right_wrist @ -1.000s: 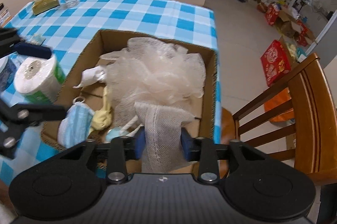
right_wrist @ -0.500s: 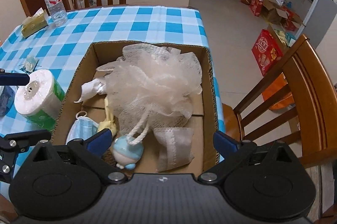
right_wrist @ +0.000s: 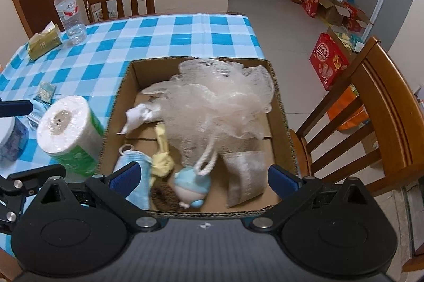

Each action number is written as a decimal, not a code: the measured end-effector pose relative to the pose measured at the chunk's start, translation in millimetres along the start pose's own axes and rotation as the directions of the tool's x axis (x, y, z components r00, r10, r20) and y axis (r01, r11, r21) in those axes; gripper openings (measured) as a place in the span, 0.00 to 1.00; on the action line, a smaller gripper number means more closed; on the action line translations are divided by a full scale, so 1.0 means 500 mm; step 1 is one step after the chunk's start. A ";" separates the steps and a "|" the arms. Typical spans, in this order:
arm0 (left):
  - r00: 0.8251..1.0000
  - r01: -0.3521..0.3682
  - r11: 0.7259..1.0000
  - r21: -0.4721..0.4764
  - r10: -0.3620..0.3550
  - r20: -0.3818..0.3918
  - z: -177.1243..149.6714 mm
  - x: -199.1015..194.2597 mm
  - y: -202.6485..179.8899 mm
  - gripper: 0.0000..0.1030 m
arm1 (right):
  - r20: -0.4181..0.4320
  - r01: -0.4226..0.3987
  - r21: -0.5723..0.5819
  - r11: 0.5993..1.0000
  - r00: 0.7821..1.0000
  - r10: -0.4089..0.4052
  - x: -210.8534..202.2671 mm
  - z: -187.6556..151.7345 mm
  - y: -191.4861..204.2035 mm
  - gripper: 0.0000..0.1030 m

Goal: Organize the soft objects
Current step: 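Move both open tools back over the table toward the mask and tasselled pouch, then close the left tool on the tasselled embroidered pouch while the right tool approaches the blue mask, then grasp the blue face mask with the right tool, then carry the tasselled pouch in the left tool to the box while the right tool carries the mask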

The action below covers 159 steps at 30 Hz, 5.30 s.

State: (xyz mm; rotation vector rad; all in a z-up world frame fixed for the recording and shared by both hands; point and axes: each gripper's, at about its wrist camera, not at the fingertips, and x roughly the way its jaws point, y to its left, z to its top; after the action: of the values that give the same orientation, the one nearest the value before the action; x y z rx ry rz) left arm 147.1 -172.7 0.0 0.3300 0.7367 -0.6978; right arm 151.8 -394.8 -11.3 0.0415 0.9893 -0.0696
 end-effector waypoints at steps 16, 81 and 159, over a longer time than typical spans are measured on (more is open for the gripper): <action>0.998 -0.065 0.997 -0.049 0.065 -0.003 -0.083 -0.092 0.116 0.98 | 0.049 -0.015 0.007 1.000 0.999 0.015 -0.047 -0.016 0.193 1.00; 0.905 -0.209 0.866 -0.455 -0.006 -0.426 -0.055 0.265 0.617 0.68 | -0.020 -0.174 -0.754 0.633 0.970 0.243 0.219 0.076 0.695 0.74; 0.946 -0.055 0.953 -0.299 -0.046 -0.322 -0.056 0.045 0.507 0.11 | -0.147 -0.260 -0.761 0.595 0.962 0.232 0.131 0.038 0.661 0.21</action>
State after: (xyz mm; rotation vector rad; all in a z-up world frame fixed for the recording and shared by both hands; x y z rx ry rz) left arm 318.3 16.1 -26.1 0.1639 1.1444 -0.5180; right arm 229.1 -69.1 -54.4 -0.6309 0.9678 0.6345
